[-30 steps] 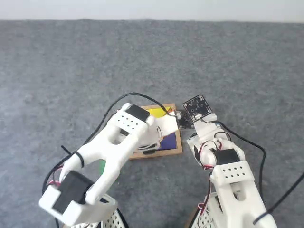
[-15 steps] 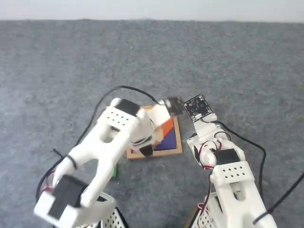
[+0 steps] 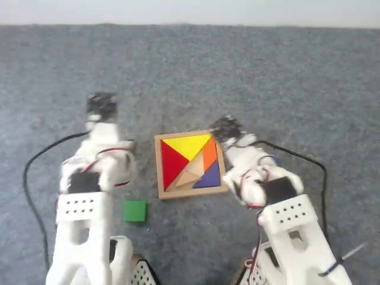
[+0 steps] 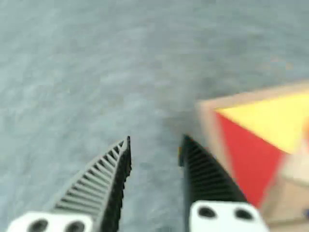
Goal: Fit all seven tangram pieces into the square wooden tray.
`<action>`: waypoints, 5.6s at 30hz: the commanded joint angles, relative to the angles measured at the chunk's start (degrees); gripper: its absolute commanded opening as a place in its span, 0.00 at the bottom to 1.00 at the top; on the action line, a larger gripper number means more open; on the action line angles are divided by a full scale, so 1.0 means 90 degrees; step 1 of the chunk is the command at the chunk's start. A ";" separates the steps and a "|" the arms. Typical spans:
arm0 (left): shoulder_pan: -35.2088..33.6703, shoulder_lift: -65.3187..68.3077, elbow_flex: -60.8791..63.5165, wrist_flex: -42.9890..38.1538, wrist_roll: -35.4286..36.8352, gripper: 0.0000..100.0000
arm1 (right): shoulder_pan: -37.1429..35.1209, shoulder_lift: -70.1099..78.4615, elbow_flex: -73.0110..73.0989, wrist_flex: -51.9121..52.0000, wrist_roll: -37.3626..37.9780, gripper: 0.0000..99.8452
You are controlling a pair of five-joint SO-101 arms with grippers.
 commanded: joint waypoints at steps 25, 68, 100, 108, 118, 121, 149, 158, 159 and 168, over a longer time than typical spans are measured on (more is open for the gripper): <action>-0.1504 -0.0293 0.1138 -0.0869 -0.0791 0.12 | -0.1978 0.3033 -0.0498 -0.2281 0.0088 0.01; -0.1504 -0.0293 0.1148 -0.0899 -0.0811 0.12 | -0.2173 0.2662 -0.0811 -0.1988 -0.0195 0.01; -0.1504 -0.0342 0.1216 -0.0908 -0.0821 0.12 | -0.2212 0.3902 -0.0996 -0.2398 0.0127 0.01; -0.1504 -0.0342 0.1216 -0.0908 -0.0821 0.12 | -0.2017 0.2056 -0.0557 -0.1578 0.0098 0.01; -0.0371 -0.0283 0.0884 0.0694 -0.2510 0.18 | -0.0552 -0.1128 0.1670 -0.2281 -0.0332 0.01; 0.0010 -0.0283 0.0337 0.2120 -0.3087 0.20 | -0.0435 -0.0962 0.1670 -0.2369 -0.0352 0.01; -0.0342 0.3946 -0.1275 0.2442 -0.2344 0.29 | -0.0444 0.0513 0.1377 -0.3033 -0.0313 0.01; 0.0449 0.4405 -0.1382 0.2159 -0.0772 0.29 | -0.0444 0.0513 0.1377 -0.3043 -0.0313 0.01; 0.0479 0.4405 -0.1382 0.2159 -0.0703 0.29 | -0.0444 0.0513 0.1377 -0.3043 -0.0313 0.01; -0.0127 0.4396 -0.1343 0.2178 -0.2422 0.25 | -0.0425 0.0513 0.1377 -0.3043 -0.0313 0.01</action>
